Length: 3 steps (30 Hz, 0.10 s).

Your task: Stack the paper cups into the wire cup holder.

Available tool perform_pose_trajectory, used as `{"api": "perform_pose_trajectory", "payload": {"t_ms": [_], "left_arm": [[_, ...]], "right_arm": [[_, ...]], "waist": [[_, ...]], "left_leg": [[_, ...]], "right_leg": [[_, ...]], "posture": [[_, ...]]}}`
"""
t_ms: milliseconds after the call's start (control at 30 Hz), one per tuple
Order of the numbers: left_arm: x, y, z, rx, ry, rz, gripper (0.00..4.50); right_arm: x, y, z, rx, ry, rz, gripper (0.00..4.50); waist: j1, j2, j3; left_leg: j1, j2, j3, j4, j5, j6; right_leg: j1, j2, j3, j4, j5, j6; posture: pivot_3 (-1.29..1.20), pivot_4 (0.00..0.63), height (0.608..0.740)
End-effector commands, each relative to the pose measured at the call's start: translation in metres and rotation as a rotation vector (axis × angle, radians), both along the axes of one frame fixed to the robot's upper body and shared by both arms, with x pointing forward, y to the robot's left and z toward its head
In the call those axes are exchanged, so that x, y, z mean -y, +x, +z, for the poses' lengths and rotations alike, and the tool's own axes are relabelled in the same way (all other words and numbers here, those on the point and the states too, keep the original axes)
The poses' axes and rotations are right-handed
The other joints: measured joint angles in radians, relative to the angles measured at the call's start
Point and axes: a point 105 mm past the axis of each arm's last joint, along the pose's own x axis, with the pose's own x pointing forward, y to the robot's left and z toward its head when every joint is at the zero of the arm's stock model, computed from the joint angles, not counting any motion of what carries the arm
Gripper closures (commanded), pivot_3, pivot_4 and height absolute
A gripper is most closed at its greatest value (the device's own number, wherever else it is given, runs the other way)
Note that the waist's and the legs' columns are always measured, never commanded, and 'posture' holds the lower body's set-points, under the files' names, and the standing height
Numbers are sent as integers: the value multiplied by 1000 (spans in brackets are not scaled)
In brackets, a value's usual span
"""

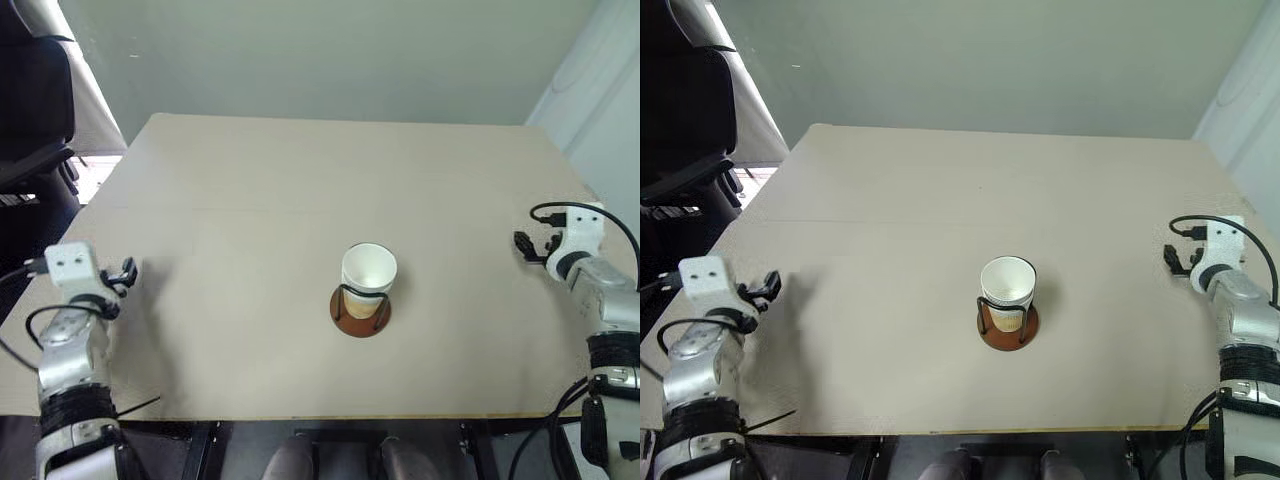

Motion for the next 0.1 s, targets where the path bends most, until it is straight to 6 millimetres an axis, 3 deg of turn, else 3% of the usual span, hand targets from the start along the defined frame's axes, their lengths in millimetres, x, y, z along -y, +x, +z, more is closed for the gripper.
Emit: {"api": "perform_pose_trajectory", "payload": {"t_ms": [33, 100], "left_arm": [[-10, -4, 22, 79, 52, 27, 811], [-11, -3, 22, 87, 50, 31, 811]], "right_arm": [[18, 0, 21, 105, 17, -108, 0], [29, -1, 18, 111, 32, -178, 0]], "waist": [[0, 0, 0], [0, 0, 0]], "left_leg": [[1, 0, 0, 0, 0, 0], [2, 0, 1, 0, 0, -1]], "right_leg": [[0, 0, 0, 0, 0, -1], [1, 0, 0, 1, 1, -2]], "posture": [[0, 150, 740], [0, 150, 740]]}}
